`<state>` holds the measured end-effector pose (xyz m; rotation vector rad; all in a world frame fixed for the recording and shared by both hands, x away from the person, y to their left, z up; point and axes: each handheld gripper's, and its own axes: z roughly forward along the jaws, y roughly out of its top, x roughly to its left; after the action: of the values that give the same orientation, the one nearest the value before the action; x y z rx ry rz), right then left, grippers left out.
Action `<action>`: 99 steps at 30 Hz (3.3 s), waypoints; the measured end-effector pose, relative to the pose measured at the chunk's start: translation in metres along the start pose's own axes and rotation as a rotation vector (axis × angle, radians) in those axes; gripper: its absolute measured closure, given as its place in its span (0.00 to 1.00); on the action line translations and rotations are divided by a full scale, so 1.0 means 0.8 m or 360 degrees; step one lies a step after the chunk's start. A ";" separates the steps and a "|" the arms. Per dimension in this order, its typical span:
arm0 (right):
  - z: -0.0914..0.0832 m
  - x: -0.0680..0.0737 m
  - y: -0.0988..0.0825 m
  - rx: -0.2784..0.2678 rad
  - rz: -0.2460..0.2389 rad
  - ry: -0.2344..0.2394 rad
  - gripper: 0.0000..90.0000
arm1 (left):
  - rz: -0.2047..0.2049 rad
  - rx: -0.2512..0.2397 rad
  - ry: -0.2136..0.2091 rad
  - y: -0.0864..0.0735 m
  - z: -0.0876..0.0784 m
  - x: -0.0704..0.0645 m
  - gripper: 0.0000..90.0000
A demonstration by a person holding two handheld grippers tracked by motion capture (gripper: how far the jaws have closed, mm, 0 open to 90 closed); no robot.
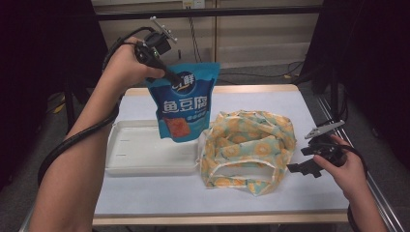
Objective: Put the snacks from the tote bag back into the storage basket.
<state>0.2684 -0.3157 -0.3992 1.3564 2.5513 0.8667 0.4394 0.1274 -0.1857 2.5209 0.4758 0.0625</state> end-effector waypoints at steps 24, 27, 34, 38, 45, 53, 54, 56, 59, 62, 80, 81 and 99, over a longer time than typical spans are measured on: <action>0.002 0.000 -0.001 0.0015 0.0000 0.0000 0.11 | -0.0018 0.0062 -0.0017 -0.024 0.019 0.019 1.00; 0.002 0.000 -0.001 0.0016 -0.0004 0.0000 0.11 | -0.0032 0.0055 -0.0024 -0.028 0.022 0.021 1.00; 0.003 0.000 -0.001 0.0018 0.0000 -0.0007 0.11 | 0.0014 0.0100 -0.0028 -0.038 0.023 0.031 1.00; 0.003 0.001 -0.001 0.0029 0.0015 -0.0005 0.11 | -0.0020 0.0066 -0.0049 -0.048 0.027 0.037 1.00; 0.005 0.000 -0.002 0.0038 0.0018 0.0001 0.11 | -0.0063 0.0042 -0.0049 -0.061 0.036 0.049 1.00; 0.003 0.000 -0.004 0.0040 0.0025 -0.0012 0.11 | -0.0034 0.0048 -0.0068 -0.070 0.045 0.068 1.00; 0.004 0.001 -0.003 0.0051 0.0036 -0.0006 0.11 | -0.0067 0.0020 -0.0050 -0.071 0.048 0.068 1.00; 0.006 0.001 -0.004 0.0056 0.0036 -0.0002 0.11 | -0.0022 0.0041 -0.0058 -0.074 0.049 0.076 1.00; 0.007 0.001 -0.004 0.0067 0.0035 0.0000 0.11 | -0.0025 0.0014 -0.0051 -0.079 0.051 0.082 1.00; 0.009 -0.001 -0.005 0.0067 0.0015 -0.0004 0.11 | -0.0005 0.0022 -0.0040 -0.083 0.055 0.084 1.00; 0.011 0.003 -0.002 0.0083 0.0003 0.0000 0.11 | -0.0141 -0.0097 0.0010 -0.113 0.050 0.088 0.90; 0.011 0.003 -0.002 0.0084 0.0001 -0.0006 0.11 | -0.0136 -0.0097 0.0009 -0.113 0.049 0.087 0.82; 0.002 0.010 0.001 0.0055 -0.0012 -0.0014 0.11 | -0.0341 -0.0010 0.0198 -0.146 0.034 0.079 0.23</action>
<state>0.2650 -0.3081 -0.3989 1.3560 2.5746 0.8176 0.4648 0.2258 -0.2757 2.4537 0.7919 0.1395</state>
